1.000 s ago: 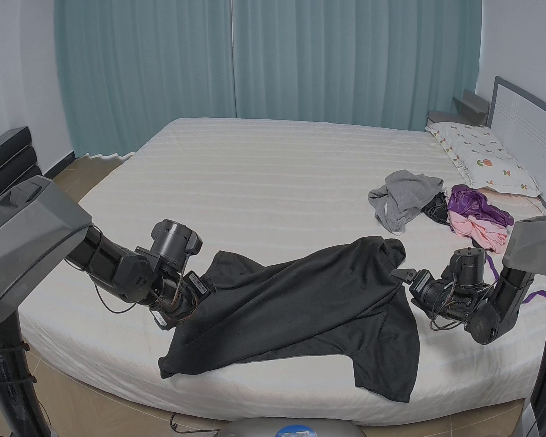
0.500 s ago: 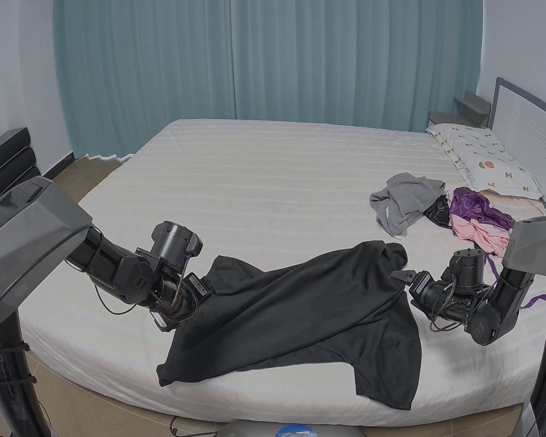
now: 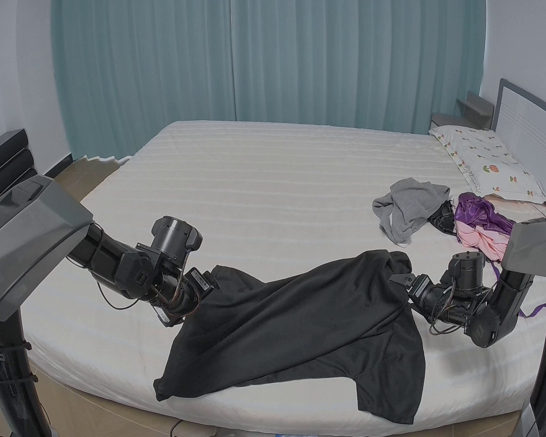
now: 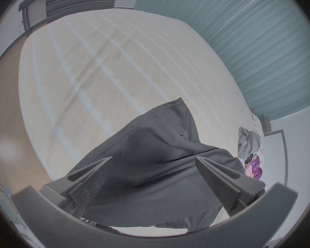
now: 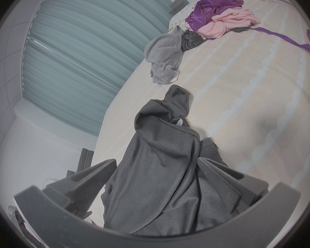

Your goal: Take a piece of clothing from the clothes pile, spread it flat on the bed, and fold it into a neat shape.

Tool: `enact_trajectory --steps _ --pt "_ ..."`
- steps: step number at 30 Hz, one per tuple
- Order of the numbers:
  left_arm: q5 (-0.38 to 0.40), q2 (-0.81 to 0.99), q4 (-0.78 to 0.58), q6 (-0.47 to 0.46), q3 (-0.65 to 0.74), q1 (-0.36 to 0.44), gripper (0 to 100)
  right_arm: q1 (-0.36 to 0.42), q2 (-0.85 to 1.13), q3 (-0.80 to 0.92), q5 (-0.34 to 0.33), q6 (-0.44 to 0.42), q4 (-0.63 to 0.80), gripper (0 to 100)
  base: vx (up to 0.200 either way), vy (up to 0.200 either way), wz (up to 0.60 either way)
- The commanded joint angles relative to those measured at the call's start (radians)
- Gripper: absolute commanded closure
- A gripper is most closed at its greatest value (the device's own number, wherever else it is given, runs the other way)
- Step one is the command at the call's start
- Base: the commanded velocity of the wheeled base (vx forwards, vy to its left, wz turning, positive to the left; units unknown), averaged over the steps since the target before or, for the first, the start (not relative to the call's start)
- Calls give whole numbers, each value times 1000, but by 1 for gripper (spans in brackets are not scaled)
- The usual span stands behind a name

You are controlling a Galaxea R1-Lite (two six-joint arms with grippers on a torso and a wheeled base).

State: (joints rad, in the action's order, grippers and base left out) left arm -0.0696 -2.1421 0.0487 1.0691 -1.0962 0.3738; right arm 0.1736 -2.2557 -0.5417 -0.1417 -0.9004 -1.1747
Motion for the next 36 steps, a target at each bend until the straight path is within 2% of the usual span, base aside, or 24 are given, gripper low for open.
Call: enact_trajectory --steps 1,2,6,13,19,24,33,36 --pt "14 -32 0 -1 -36 -9 0 3 -2 3 -1 0 0 0 0 0 0" --pt "14 -32 0 -1 -36 -9 0 3 -2 3 -1 0 0 0 0 0 0" --pt "17 -127 -1 -15 -186 -36 0 3 -4 14 -1 0 0 0 0 0 0" --pt "16 -242 -1 -57 -346 -36 0 3 -2 26 -2 -2 0 0 0 0 0" --pt "5 -348 -29 -123 -533 -55 0 9 -4 32 -2 -2 0 0 0 0 0" --pt "4 -409 -58 -123 -633 -72 0 17 -4 39 -1 0 0 0 0 0 0" --pt "-10 -495 -58 -121 -697 -90 0 15 -2 28 1 2 0 0 0 0 0" --pt "-45 -518 -50 -126 -728 -84 0 21 -1 34 1 0 0 0 0 0 0"
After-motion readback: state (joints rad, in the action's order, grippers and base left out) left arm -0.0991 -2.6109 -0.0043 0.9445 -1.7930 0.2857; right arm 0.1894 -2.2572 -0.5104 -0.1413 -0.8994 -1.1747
